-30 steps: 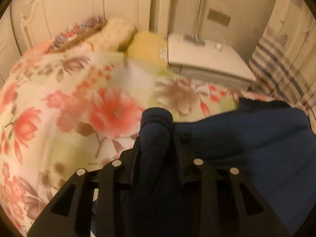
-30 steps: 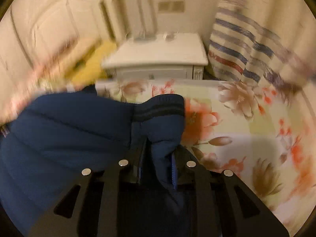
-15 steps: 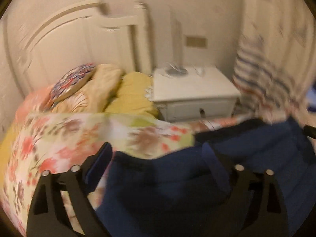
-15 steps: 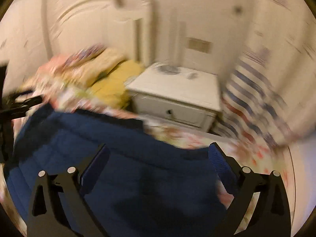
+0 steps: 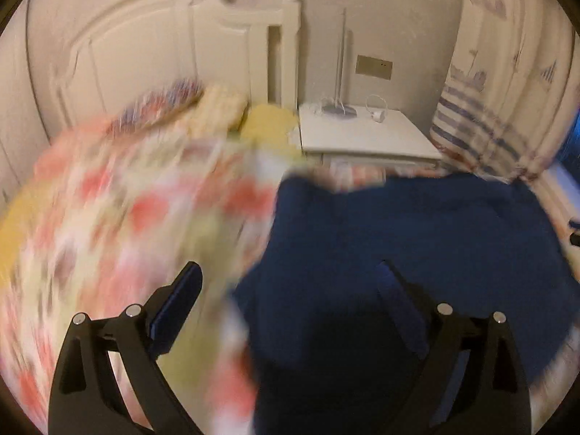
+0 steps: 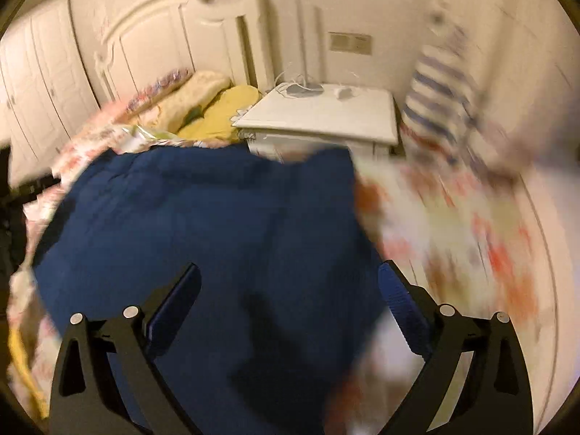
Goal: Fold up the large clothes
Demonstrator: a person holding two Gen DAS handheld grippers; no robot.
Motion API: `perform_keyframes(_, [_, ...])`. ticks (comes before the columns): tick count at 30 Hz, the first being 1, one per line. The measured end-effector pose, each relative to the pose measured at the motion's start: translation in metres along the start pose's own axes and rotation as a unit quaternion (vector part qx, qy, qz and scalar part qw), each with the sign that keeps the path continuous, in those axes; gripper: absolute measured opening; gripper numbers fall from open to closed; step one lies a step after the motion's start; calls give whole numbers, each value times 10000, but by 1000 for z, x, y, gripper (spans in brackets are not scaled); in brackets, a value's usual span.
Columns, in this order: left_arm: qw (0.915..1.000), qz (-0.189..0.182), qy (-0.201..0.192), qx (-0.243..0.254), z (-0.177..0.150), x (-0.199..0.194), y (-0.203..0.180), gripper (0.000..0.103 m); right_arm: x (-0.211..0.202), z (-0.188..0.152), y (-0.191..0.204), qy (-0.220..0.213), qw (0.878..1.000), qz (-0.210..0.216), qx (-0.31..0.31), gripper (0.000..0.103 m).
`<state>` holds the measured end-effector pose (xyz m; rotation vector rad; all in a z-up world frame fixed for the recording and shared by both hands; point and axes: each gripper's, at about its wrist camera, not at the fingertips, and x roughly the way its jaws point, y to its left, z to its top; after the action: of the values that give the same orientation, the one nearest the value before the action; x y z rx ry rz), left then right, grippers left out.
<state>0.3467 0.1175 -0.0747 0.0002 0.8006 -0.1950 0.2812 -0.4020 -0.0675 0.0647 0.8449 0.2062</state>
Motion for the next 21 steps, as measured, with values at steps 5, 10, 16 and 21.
perform_keyframes(5, [9973, -570, 216, -416, -84, -37, 43, 97, -52, -92, -27, -111, 9942, 879, 613, 94])
perform_keyframes(10, [9932, -1041, 176, -494, -111, -29, 29, 98, -45, -121, 3, 17, 9938, 1060, 332, 94])
perform_keyframes(16, [9846, -1384, 422, -977, -99, 1, 10, 75, -31, -116, 26, -192, 9973, 694, -144, 64])
perform_keyframes(21, [9887, -1356, 398, -495, -110, -30, -10, 33, -52, -133, 42, -246, 9982, 397, -373, 45])
